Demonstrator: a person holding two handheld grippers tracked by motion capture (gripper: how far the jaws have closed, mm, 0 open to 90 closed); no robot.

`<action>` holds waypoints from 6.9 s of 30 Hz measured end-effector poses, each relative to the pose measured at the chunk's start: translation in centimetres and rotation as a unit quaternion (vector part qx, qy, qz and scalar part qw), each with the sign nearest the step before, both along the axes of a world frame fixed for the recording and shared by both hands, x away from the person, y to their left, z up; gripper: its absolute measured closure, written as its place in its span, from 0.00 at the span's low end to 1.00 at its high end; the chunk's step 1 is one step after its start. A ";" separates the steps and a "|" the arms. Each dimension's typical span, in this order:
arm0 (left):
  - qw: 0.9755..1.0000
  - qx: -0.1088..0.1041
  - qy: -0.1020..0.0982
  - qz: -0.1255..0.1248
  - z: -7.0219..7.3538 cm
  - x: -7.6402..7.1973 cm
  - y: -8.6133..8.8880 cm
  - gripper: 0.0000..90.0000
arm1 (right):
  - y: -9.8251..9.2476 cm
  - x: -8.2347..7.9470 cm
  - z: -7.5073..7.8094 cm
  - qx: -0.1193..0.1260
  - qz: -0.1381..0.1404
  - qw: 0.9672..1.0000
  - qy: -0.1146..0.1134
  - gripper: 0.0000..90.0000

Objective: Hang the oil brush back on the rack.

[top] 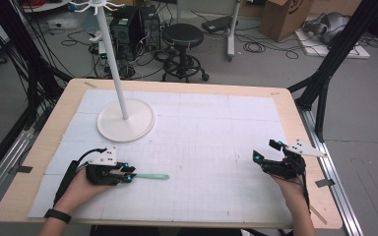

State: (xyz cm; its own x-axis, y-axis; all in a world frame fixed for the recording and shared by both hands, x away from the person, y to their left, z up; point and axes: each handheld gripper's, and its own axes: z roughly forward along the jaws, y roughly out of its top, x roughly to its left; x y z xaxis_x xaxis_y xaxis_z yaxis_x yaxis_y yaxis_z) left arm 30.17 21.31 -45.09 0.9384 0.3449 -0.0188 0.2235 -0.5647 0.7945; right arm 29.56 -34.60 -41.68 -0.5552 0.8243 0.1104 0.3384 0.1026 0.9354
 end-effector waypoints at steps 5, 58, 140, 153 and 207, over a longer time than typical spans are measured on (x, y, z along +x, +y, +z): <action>1.000 0.006 -0.003 -0.002 0.1 -0.2 -0.1 0.86 | 0.0 0.0 0.1 0.004 0.002 1.000 -0.001 0.16; 0.962 -0.162 -0.125 0.181 11.7 -1.1 8.4 0.92 | -0.3 0.2 0.1 0.006 -0.011 1.000 0.013 0.16; 0.918 -0.218 -0.199 0.266 25.6 4.9 9.3 0.87 | -0.4 0.4 0.0 0.015 -0.005 1.000 0.018 0.16; 0.932 -0.196 -0.169 0.255 22.9 2.7 9.5 0.31 | -0.3 0.4 -0.1 0.014 -0.002 1.000 0.018 0.16; 0.962 -0.168 -0.105 0.188 3.4 -0.6 4.8 0.19 | 1.0 0.7 -1.8 -0.042 0.013 0.998 0.040 0.16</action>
State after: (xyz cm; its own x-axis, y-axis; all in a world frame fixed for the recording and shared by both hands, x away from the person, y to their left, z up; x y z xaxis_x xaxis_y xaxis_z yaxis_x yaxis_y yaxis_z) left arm 29.57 26.08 -41.64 0.7444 0.6676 -0.0125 0.1771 -0.1795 0.9677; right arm 30.28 -33.59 -43.51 -0.5680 0.8183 0.0875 0.4087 0.1882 0.8931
